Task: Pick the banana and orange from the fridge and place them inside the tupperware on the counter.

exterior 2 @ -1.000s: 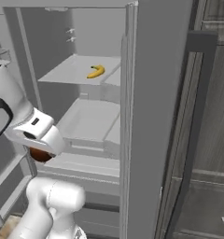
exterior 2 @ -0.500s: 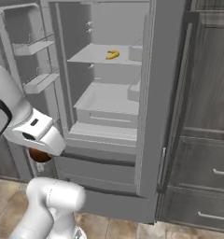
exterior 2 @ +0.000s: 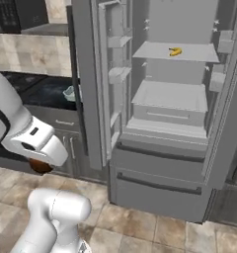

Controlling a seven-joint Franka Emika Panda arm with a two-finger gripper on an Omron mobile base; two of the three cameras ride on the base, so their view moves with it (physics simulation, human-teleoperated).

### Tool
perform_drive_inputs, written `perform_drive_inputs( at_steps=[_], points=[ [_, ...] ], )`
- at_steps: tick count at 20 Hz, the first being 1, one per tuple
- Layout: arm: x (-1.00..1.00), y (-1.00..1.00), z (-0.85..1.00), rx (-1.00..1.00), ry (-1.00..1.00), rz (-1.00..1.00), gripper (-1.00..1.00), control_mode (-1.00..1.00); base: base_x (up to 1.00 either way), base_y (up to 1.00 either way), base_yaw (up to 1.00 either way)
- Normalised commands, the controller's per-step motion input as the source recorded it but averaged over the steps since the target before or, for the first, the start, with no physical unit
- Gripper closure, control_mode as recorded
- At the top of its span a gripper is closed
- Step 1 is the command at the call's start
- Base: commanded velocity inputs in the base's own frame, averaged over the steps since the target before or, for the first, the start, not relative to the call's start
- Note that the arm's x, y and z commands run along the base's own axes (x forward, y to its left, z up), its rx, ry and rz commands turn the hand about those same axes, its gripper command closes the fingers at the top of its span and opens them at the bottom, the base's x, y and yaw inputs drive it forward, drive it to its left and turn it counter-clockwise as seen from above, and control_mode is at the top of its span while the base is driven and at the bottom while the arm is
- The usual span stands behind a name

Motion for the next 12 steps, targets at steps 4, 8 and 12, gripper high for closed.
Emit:
perform_drive_inputs(
  at_steps=[4, 8, 12],
  points=[
    [0.00, 0.00, 0.00, 0.00, 0.00, 0.00, 1.00, 1.00, -0.28, 1.00, 0.21],
    [0.00, 0.00, 0.00, 0.00, 0.00, 0.00, 1.00, 1.00, 0.00, 0.99, 0.09],
    [0.00, 0.00, 0.00, 0.00, 0.00, 0.00, 1.00, 1.00, 0.31, 0.87, 0.00]
  ],
)
